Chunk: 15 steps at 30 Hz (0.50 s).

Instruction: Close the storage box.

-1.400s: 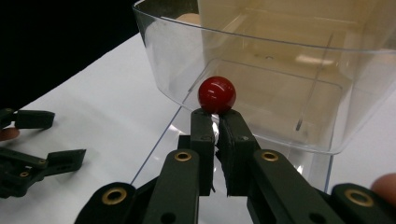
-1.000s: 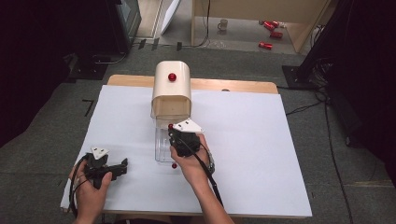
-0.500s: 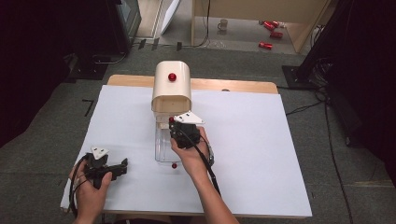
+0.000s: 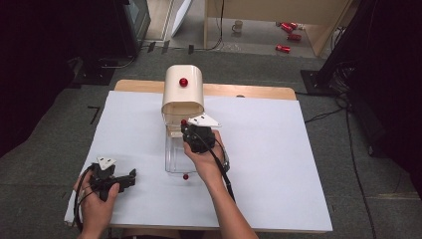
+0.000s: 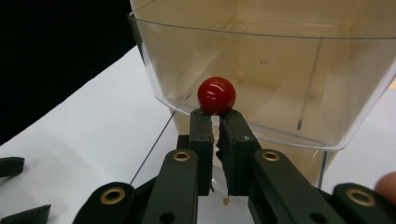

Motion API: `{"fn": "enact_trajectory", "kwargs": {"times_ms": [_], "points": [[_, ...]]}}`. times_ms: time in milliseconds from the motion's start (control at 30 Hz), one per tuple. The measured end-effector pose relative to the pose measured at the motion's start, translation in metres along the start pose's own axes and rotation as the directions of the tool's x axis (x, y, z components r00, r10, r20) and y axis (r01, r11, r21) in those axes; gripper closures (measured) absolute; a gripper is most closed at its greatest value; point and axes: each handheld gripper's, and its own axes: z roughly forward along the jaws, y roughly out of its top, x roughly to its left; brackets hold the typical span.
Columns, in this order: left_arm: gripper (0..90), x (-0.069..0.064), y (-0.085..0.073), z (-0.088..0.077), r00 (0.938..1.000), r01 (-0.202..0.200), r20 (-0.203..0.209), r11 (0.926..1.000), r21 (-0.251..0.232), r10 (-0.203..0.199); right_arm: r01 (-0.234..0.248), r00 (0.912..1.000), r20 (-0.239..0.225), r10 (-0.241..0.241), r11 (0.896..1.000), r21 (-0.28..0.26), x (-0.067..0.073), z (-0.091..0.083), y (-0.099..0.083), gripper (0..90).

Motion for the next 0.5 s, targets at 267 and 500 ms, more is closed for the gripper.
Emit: {"fn": "enact_trajectory", "kwargs": {"times_ms": [267,500], "points": [[0.0,0.000,0.000,0.000,1.0000,-0.002,-0.001,1.0000,0.002,0.002,-0.033,0.9985,-0.043,0.033,0.999,0.010,-0.011,0.006,-0.001,79.6],[0.0,0.000,0.000,0.000,1.0000,-0.004,-0.001,1.0000,0.002,0.004,-0.038,0.9952,-0.090,0.039,0.999,0.012,-0.011,0.008,-0.003,64.2]]}}
